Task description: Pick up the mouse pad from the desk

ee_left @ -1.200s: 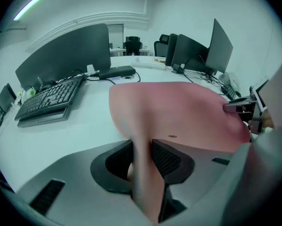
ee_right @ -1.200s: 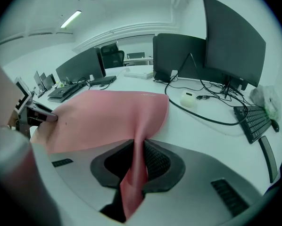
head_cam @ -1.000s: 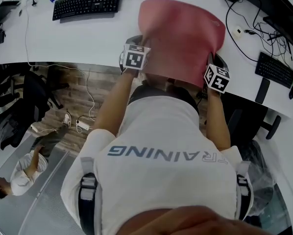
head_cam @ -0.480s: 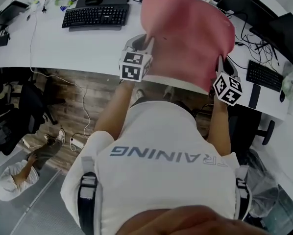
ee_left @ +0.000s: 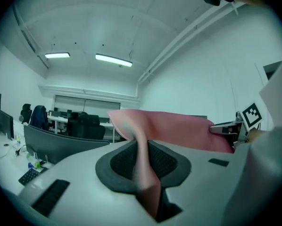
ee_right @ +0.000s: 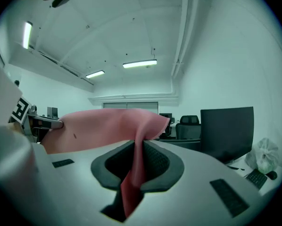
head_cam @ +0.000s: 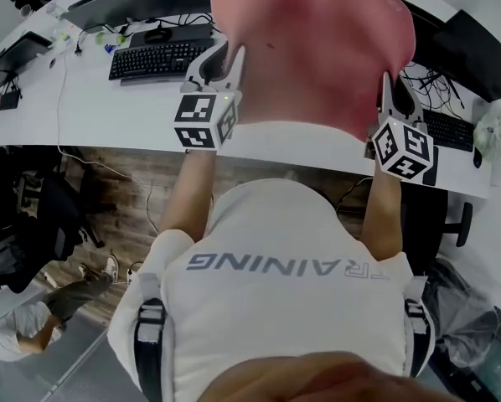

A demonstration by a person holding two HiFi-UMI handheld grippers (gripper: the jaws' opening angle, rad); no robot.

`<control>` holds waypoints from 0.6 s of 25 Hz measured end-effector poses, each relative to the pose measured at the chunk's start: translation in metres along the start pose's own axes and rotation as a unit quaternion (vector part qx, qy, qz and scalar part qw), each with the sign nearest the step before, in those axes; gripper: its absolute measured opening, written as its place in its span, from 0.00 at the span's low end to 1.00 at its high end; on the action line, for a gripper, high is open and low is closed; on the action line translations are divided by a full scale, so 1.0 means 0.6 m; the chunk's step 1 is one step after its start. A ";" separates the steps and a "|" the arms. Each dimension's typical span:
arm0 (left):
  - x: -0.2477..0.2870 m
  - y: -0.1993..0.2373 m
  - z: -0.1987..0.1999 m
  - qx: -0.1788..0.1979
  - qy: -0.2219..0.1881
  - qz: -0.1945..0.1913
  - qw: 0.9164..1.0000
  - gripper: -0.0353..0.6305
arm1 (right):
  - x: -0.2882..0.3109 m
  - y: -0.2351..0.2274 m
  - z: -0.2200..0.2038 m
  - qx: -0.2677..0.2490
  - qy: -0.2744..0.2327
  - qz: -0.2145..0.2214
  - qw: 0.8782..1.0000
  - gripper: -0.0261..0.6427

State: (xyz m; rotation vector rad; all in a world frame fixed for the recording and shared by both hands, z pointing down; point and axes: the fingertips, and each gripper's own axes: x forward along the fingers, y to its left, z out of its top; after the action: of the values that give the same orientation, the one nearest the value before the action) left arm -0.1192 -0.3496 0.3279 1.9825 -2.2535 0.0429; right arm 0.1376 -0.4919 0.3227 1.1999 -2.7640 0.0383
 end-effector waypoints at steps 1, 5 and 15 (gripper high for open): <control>-0.004 0.000 0.016 0.005 -0.011 0.001 1.000 0.19 | -0.003 0.001 0.016 -0.003 -0.011 -0.001 1.000 0.14; -0.014 -0.003 0.057 0.019 -0.041 0.005 0.999 0.19 | -0.010 0.002 0.057 -0.009 -0.043 -0.006 0.999 0.14; -0.025 0.002 0.072 0.019 -0.051 0.011 0.998 0.19 | -0.013 0.019 0.075 -0.015 -0.054 0.004 0.998 0.14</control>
State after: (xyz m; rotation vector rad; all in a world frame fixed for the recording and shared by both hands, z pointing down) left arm -0.1222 -0.3392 0.2834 2.0222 -2.3543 -0.0146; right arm 0.1300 -0.4819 0.2773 1.2194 -2.8496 -0.0694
